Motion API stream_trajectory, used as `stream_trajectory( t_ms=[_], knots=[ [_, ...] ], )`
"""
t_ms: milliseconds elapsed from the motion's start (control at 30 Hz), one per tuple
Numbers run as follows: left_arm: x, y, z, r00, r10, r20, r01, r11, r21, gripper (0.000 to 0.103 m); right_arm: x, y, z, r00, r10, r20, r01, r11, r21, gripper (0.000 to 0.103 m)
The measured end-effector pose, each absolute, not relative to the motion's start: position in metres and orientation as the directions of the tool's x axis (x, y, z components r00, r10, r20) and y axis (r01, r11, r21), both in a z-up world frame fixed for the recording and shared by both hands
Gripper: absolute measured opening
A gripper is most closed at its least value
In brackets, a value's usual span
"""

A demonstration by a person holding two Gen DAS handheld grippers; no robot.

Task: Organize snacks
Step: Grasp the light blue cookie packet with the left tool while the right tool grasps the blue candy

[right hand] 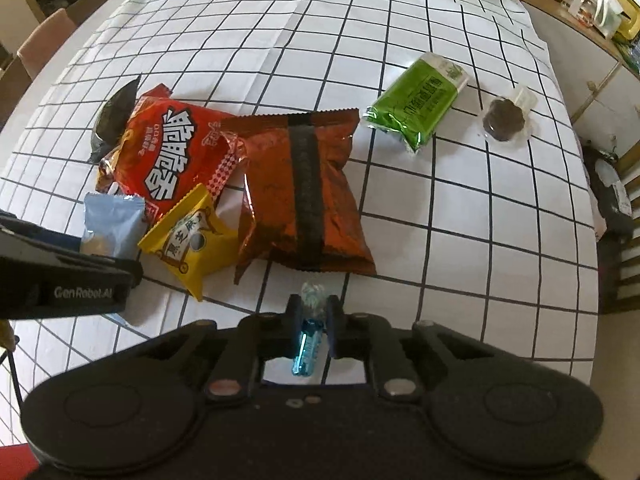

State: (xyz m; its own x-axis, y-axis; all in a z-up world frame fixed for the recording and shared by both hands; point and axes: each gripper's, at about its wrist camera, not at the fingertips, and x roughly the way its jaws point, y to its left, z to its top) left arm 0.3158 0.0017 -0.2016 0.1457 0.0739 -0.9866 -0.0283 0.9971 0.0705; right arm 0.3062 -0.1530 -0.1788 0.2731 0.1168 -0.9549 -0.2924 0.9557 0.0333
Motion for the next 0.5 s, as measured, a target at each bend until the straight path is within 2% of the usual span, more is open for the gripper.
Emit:
stream_trajectory(
  t_ms=[200, 500],
  knots=[
    [0.31, 0.018, -0.194, 0.152, 0.066, -0.986, -0.073, 0.996, 0.056, 0.047, 0.304, -0.169, -0.175, 0.269, 0.159, -0.95, -0.262, 0.961, 0.087, 0.01],
    [0.299, 0.032, -0.164, 0.224, 0.063, -0.973, -0.089, 0.995, 0.044, 0.047, 0.289, -0.187, -0.139, 0.321, 0.221, -0.921, -0.256, 0.957, 0.141, 0.01]
  ],
)
